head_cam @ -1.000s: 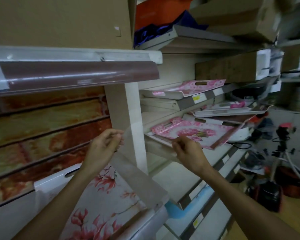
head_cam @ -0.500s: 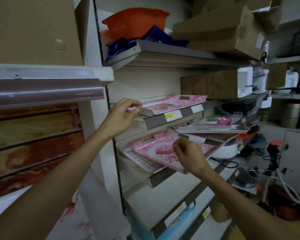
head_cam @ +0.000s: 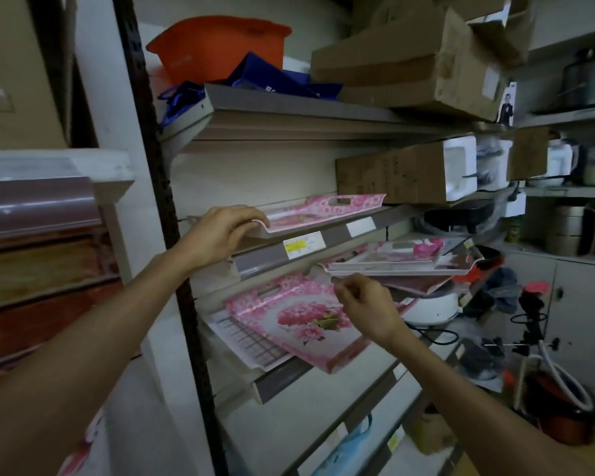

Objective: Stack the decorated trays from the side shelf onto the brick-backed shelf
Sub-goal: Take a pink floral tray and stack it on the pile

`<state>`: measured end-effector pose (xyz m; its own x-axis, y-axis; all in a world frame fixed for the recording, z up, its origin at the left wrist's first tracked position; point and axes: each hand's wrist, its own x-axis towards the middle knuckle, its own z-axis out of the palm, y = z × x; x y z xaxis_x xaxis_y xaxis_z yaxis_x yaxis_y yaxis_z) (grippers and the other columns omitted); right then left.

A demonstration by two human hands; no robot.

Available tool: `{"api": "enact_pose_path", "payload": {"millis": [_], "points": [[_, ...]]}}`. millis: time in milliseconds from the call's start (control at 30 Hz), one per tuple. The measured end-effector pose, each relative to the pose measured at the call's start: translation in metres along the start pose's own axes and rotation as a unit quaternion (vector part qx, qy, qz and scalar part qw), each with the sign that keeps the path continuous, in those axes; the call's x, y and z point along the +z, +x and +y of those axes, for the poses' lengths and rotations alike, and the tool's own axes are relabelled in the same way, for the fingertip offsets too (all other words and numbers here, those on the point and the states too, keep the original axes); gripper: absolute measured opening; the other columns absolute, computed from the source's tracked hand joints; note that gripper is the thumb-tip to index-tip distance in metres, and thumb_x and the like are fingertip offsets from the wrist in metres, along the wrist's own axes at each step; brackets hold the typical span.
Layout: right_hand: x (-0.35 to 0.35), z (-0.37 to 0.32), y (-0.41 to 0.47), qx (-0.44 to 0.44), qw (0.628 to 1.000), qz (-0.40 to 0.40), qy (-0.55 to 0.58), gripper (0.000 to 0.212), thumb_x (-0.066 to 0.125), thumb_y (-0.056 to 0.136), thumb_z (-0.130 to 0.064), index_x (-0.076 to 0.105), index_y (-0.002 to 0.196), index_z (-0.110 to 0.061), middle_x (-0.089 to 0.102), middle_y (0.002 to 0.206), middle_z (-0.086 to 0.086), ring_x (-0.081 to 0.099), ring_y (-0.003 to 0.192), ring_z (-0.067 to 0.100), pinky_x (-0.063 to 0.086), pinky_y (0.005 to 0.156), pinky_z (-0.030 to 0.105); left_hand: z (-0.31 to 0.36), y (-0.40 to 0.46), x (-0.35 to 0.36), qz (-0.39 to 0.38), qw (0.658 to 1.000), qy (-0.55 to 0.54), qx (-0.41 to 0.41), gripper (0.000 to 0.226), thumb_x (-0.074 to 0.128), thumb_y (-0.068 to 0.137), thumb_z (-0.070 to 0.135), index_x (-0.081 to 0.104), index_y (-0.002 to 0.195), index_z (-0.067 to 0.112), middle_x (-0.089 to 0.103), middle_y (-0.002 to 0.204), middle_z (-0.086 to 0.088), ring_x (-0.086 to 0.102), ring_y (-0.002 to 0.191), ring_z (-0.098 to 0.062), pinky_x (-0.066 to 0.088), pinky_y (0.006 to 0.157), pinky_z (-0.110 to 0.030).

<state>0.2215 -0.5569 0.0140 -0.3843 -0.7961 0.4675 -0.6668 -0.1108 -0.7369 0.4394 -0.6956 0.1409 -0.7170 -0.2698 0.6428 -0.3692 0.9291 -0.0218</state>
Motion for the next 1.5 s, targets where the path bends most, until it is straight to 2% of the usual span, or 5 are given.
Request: {"api": "enact_pose_path", "payload": {"millis": [600, 967, 1167, 1400, 1500], "points": [[-0.065, -0.007, 0.17, 0.239, 0.788, -0.012, 0.568, 0.039, 0.04, 0.102, -0.031, 0.04, 0.133, -0.007, 0.051, 0.127, 0.028, 0.059, 0.097, 0.045, 0.055, 0.061, 0.059, 0.085, 0.041, -0.017, 0.044, 0.997, 0.004, 0.058, 0.02, 0.052, 0.099, 0.01, 0.069, 0.109, 0.011, 0.07, 0.108, 0.002, 0.06, 0.098, -0.006, 0.042, 0.087, -0.015], [-0.077, -0.015, 0.154, 0.226, 0.814, 0.038, 0.534, 0.023, 0.041, 0.093, 0.01, 0.045, 0.114, 0.0, 0.058, 0.101, 0.026, 0.06, 0.081, 0.038, 0.054, 0.038, 0.048, 0.116, 0.018, -0.012, 0.02, 0.999, 0.01, 0.047, 0.022, 0.051, 0.099, 0.018, 0.067, 0.112, 0.021, 0.066, 0.107, 0.011, 0.061, 0.1, -0.008, 0.052, 0.085, -0.039], [-0.093, -0.003, 0.125, 0.23, 0.796, 0.094, 0.551, 0.043, 0.028, 0.097, 0.006, 0.048, 0.133, -0.004, 0.061, 0.128, 0.02, 0.062, 0.112, 0.039, 0.05, 0.094, 0.055, 0.148, -0.014, 0.014, 0.01, 0.995, 0.041, 0.095, 0.022, 0.056, 0.096, 0.024, 0.07, 0.112, 0.023, 0.071, 0.107, 0.012, 0.064, 0.101, -0.01, 0.046, 0.088, -0.038], [-0.111, 0.019, 0.077, 0.252, 0.826, 0.167, 0.475, 0.019, 0.041, 0.096, -0.005, 0.057, 0.085, -0.009, 0.064, 0.085, 0.006, 0.063, 0.07, 0.018, 0.059, 0.058, 0.026, 0.181, -0.052, 0.054, -0.009, 0.979, 0.088, 0.186, 0.023, 0.053, 0.098, 0.03, 0.071, 0.113, 0.025, 0.071, 0.109, 0.012, 0.065, 0.1, -0.013, 0.048, 0.084, -0.039], [-0.114, 0.035, 0.058, 0.254, 0.833, 0.152, 0.468, 0.026, 0.045, 0.096, -0.014, 0.057, 0.115, -0.002, 0.063, 0.125, 0.019, 0.062, 0.113, 0.035, 0.051, 0.096, 0.053, 0.193, -0.062, 0.072, -0.01, 0.971, 0.091, 0.22, 0.022, 0.054, 0.099, 0.03, 0.071, 0.111, 0.024, 0.071, 0.107, 0.013, 0.064, 0.093, -0.014, 0.049, 0.079, -0.037]]}}
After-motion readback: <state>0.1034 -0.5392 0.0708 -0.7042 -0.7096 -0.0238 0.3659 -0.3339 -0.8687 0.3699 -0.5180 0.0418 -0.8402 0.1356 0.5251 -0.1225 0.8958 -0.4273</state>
